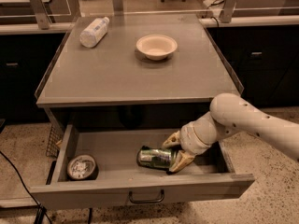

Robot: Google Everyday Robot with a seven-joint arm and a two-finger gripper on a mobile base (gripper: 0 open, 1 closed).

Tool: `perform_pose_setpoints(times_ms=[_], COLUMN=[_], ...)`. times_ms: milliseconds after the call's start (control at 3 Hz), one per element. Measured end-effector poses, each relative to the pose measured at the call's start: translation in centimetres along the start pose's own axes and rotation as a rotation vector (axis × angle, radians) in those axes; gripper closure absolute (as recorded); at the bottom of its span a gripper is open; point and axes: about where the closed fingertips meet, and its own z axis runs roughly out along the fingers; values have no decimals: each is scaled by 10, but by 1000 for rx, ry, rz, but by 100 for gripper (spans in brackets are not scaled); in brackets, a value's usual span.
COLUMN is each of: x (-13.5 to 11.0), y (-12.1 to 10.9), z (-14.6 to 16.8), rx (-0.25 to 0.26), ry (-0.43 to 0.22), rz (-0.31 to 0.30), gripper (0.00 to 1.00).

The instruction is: Place green can into top drawer

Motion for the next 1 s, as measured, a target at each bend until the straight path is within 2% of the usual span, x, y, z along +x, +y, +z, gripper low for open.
perform_pose_setpoints(times_ms=[333, 1000], x=[0, 0], y=[0, 0], z=[0, 0], rx=[0, -1], ry=[0, 0], rz=[0, 0], gripper=[4, 0])
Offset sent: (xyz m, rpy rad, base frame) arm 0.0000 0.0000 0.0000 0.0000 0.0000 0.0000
